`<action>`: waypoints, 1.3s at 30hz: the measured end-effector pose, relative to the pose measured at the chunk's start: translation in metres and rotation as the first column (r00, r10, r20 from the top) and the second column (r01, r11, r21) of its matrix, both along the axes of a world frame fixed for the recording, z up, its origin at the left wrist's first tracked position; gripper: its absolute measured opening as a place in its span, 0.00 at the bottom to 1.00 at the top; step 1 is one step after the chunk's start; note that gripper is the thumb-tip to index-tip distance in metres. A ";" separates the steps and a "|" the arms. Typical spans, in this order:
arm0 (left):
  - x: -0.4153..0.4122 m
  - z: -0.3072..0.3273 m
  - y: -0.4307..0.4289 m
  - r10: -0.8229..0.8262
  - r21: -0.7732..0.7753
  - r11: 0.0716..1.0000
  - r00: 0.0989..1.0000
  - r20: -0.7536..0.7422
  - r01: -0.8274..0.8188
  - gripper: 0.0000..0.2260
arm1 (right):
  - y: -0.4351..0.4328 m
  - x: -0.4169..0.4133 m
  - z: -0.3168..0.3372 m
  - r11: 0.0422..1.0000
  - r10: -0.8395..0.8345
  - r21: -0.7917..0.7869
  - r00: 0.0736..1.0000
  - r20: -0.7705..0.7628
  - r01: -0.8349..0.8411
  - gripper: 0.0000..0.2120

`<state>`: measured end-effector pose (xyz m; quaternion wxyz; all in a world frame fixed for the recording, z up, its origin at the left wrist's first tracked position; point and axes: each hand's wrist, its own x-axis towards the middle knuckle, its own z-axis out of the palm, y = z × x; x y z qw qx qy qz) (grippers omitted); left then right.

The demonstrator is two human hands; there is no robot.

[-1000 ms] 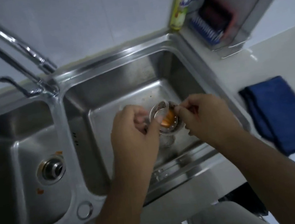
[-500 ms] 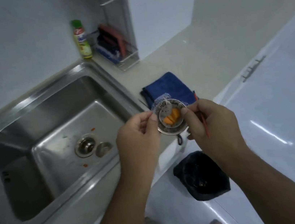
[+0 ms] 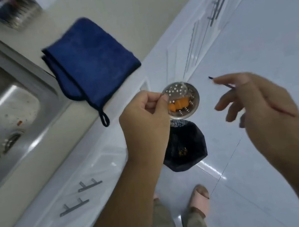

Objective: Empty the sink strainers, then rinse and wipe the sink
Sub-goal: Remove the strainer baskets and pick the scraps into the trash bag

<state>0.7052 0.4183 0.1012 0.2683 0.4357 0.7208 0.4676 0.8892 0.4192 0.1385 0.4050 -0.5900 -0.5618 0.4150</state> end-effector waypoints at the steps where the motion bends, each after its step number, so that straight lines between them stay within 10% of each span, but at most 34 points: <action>1: 0.001 -0.017 0.002 0.000 -0.001 1.000 1.000 -0.010 0.000 0.07 | -0.004 0.001 -0.011 1.000 -0.001 0.004 0.999 -0.049 0.001 0.13; 10: 0.008 -0.111 0.009 -0.036 0.008 0.999 0.994 -0.102 0.037 0.03 | -0.032 -0.003 -0.105 1.000 -0.015 0.024 0.998 -0.068 0.017 0.09; 39: 0.023 -0.133 0.021 -0.172 0.245 0.939 0.946 -0.275 0.242 0.05 | 0.001 0.002 -0.148 0.996 -0.018 0.089 0.997 0.075 0.011 0.10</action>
